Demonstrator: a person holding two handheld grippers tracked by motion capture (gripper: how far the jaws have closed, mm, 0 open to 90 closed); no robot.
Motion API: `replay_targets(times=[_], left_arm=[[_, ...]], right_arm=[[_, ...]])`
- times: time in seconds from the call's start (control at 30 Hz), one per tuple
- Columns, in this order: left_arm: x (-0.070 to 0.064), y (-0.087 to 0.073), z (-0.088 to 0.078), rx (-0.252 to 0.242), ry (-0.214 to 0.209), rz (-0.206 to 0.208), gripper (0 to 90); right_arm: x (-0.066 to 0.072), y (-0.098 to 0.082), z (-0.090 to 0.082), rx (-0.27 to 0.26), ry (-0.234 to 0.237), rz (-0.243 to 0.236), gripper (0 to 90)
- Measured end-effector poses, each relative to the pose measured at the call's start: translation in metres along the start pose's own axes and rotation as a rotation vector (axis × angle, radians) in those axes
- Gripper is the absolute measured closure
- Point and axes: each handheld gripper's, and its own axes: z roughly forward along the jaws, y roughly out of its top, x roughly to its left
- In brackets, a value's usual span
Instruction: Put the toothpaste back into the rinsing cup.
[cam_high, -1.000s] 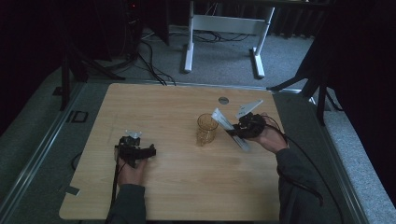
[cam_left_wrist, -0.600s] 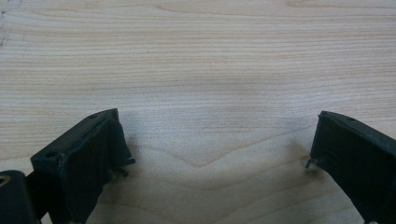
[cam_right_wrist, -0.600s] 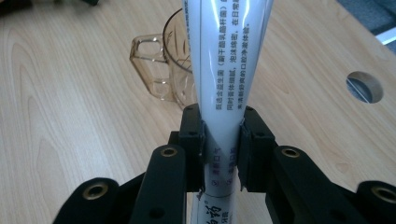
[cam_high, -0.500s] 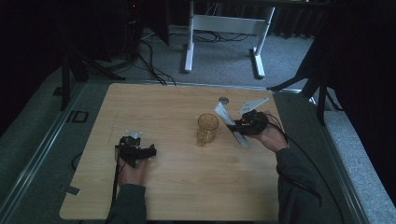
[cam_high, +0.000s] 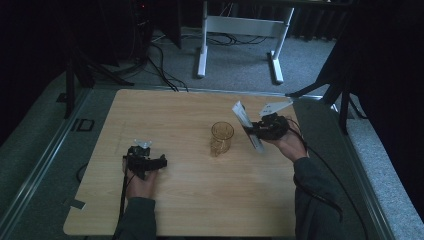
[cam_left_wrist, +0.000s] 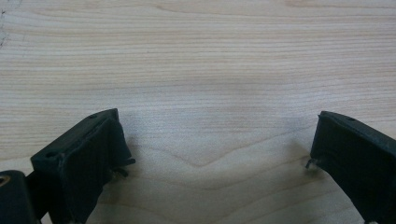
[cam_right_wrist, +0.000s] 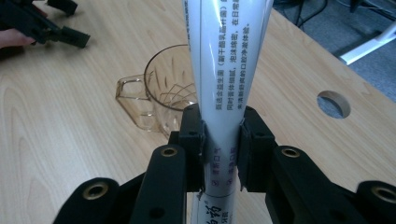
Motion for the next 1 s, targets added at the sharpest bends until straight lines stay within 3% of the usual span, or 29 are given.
replay_targets(times=[1.0], left_arm=[[0.000,0.000,0.000,-0.001,0.000,-0.001,2.2]], right_arm=[[-0.003,0.013,0.000,-0.105,-0.087,0.063,75.2]])
